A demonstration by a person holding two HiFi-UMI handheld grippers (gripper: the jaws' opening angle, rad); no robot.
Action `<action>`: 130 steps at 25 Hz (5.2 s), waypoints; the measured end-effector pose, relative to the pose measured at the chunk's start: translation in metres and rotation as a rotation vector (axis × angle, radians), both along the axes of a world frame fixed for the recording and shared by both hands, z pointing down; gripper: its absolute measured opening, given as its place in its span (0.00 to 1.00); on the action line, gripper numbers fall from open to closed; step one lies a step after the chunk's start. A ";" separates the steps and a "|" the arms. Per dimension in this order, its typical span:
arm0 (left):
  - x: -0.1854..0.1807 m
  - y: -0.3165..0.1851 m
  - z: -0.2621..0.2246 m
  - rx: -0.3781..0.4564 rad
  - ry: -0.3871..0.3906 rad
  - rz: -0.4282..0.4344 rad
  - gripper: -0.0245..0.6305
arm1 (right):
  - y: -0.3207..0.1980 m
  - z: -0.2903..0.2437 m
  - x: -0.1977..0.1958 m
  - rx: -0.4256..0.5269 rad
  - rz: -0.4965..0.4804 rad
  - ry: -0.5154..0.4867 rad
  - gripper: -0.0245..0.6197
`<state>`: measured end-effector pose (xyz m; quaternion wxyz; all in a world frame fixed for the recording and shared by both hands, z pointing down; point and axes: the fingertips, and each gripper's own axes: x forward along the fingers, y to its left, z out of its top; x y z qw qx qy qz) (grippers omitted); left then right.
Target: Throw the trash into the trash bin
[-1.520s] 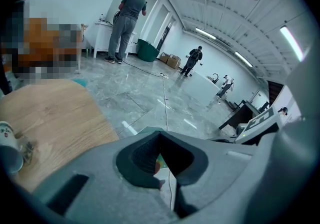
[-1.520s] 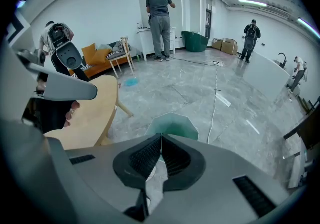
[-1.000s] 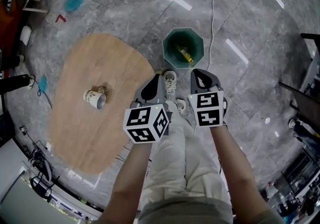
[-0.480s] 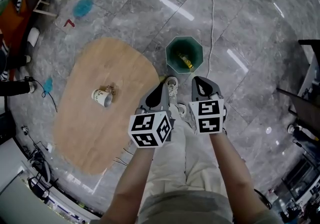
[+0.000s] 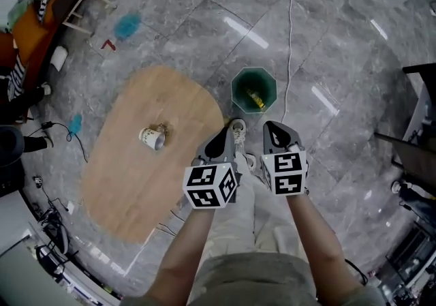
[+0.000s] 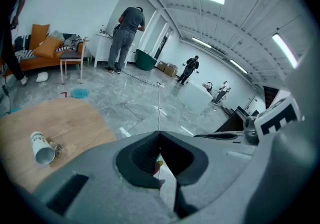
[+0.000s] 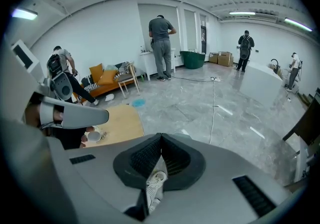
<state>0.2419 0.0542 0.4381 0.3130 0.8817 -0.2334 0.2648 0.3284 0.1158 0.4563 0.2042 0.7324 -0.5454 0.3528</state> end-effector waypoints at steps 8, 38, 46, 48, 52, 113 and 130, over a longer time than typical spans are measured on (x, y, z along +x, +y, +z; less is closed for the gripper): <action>-0.012 0.016 -0.043 0.022 0.013 0.012 0.04 | 0.014 -0.049 -0.013 0.039 -0.037 0.023 0.05; -0.054 0.050 -0.165 0.159 0.087 0.023 0.04 | 0.060 -0.184 -0.063 0.209 -0.133 0.072 0.05; -0.074 0.061 -0.180 0.182 0.108 -0.001 0.04 | 0.069 -0.200 -0.067 0.245 -0.128 0.090 0.05; -0.078 0.063 -0.180 0.185 0.109 -0.009 0.04 | 0.069 -0.200 -0.069 0.250 -0.135 0.090 0.05; -0.089 0.060 -0.181 0.192 0.113 -0.045 0.04 | 0.064 -0.202 -0.080 0.254 -0.171 0.087 0.05; -0.402 -0.083 -0.143 0.107 0.044 -0.575 0.04 | -0.135 -0.153 -0.359 0.121 -0.685 0.008 0.05; -0.407 -0.111 -0.081 0.023 0.017 -0.574 0.04 | -0.173 -0.081 -0.362 0.016 -0.684 -0.007 0.06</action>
